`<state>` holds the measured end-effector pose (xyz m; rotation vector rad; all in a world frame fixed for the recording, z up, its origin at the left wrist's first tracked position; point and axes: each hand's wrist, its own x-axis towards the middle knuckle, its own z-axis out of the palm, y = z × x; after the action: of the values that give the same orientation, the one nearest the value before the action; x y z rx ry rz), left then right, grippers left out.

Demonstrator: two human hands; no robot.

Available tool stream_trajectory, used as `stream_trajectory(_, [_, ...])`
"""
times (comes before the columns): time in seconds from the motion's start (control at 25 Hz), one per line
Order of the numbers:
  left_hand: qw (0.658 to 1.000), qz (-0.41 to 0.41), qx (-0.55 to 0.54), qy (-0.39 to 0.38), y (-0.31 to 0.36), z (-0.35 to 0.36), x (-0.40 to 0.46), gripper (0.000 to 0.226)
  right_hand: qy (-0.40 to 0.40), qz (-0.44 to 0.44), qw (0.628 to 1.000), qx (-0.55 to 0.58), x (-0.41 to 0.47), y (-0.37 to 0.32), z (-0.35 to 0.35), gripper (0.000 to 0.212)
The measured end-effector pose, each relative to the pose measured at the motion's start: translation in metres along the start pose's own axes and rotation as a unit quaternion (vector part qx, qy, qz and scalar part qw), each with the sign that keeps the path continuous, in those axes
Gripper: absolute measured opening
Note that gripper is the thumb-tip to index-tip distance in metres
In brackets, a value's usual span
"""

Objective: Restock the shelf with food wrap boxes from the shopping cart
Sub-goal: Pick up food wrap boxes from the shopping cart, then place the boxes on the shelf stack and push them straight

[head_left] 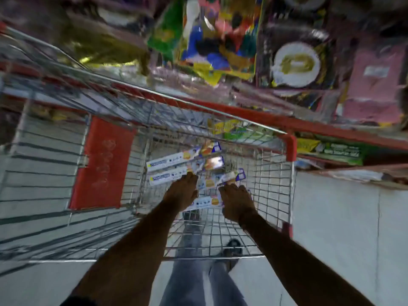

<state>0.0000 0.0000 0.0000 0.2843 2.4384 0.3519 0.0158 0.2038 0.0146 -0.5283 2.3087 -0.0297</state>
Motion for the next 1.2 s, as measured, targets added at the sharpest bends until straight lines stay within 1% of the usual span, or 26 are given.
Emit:
stream_trajectory(0.04, [1.0, 0.0, -0.005, -0.024, -0.003, 0.009, 0.012, 0.061, 0.008, 0.007, 1.0, -0.007, 0.015, 0.002, 0.011, 0.057])
stream_trajectory(0.08, [1.0, 0.004, -0.012, -0.025, -0.007, 0.017, 0.019, 0.063, 0.034, 0.014, 0.999, -0.01, 0.021, 0.002, 0.014, 0.053])
stream_trajectory(0.12, [1.0, 0.011, -0.01, -0.016, -0.009, 0.025, 0.022, 0.063, 0.05, 0.005, 0.998, -0.038, 0.025, 0.0, 0.023, 0.046])
stream_trajectory(0.2, [0.999, 0.043, 0.011, -0.022, -0.013, 0.042, 0.034, 0.065, 0.097, -0.012, 0.994, -0.047, 0.038, -0.002, 0.038, 0.028])
stream_trajectory(0.24, [0.998, 0.05, 0.025, -0.035, -0.015, 0.047, 0.037, 0.065, 0.117, -0.018, 0.991, -0.055, 0.045, -0.003, 0.045, 0.03])
stream_trajectory(0.28, [0.997, 0.059, 0.048, -0.031, -0.016, 0.049, 0.041, 0.066, 0.121, -0.024, 0.99, -0.067, 0.049, -0.004, 0.053, 0.034])
stream_trajectory(0.32, [0.995, 0.068, 0.073, -0.008, -0.015, 0.05, 0.044, 0.065, 0.111, -0.017, 0.99, -0.087, 0.05, -0.004, 0.057, 0.033])
stream_trajectory(0.4, [0.995, 0.061, 0.077, 0.0, -0.006, 0.045, 0.045, 0.062, 0.085, -0.014, 0.991, -0.103, 0.049, -0.005, 0.06, 0.028])
stream_trajectory(0.48, [0.997, 0.043, 0.068, -0.001, 0.004, 0.031, 0.042, 0.062, 0.074, -0.021, 0.991, -0.106, 0.038, -0.008, 0.05, 0.031])
stream_trajectory(0.56, [0.995, 0.019, 0.092, 0.021, 0.01, 0.01, 0.028, 0.064, 0.071, -0.027, 0.992, -0.098, 0.017, -0.011, 0.026, 0.037])
stream_trajectory(0.64, [0.994, 0.014, 0.108, 0.027, 0.015, -0.018, 0.007, 0.07, 0.099, -0.051, 0.992, -0.065, -0.003, -0.012, 0.001, 0.038])
stream_trajectory(0.68, [0.994, 0.01, 0.108, 0.022, 0.016, -0.029, 0.002, 0.072, 0.095, -0.055, 0.993, -0.045, -0.01, -0.01, -0.013, 0.04])
stream_trajectory(0.72, [0.993, 0.013, 0.113, 0.034, 0.022, -0.053, -0.015, 0.072, 0.104, -0.055, 0.993, -0.031, -0.029, -0.01, -0.033, 0.043])
stream_trajectory(0.8, [0.993, 0.009, 0.109, 0.048, 0.036, -0.096, -0.043, 0.069, 0.125, -0.046, 0.991, -0.006, -0.062, -0.008, -0.063, 0.046])
stream_trajectory(0.88, [0.996, 0.009, 0.067, 0.062, 0.051, -0.137, -0.069, 0.065, 0.149, -0.044, 0.988, 0.021, -0.092, -0.004, -0.091, 0.047])
stream_trajectory(0.92, [0.995, 0.019, 0.055, 0.086, 0.057, -0.153, -0.08, 0.06, 0.166, -0.051, 0.984, 0.029, -0.104, -0.001, -0.105, 0.048])
stream_trajectory(1.0, [0.984, 0.031, 0.046, 0.168, 0.076, -0.192, -0.101, 0.047, 0.21, -0.058, 0.976, 0.021, -0.142, 0.004, -0.143, 0.051])
stream_trajectory(1.04, [0.978, 0.04, 0.041, 0.201, 0.086, -0.213, -0.108, 0.047, 0.228, -0.055, 0.972, 0.008, -0.161, 0.006, -0.165, 0.049])
stream_trajectory(1.16, [0.979, 0.04, 0.052, 0.194, 0.134, -0.285, -0.139, 0.057, 0.291, -0.058, 0.955, -0.016, -0.214, 0.016, -0.225, 0.042])
stream_trajectory(1.2, [0.976, 0.043, 0.052, 0.208, 0.147, -0.308, -0.145, 0.057, 0.303, -0.058, 0.951, -0.013, -0.233, 0.019, -0.246, 0.04])
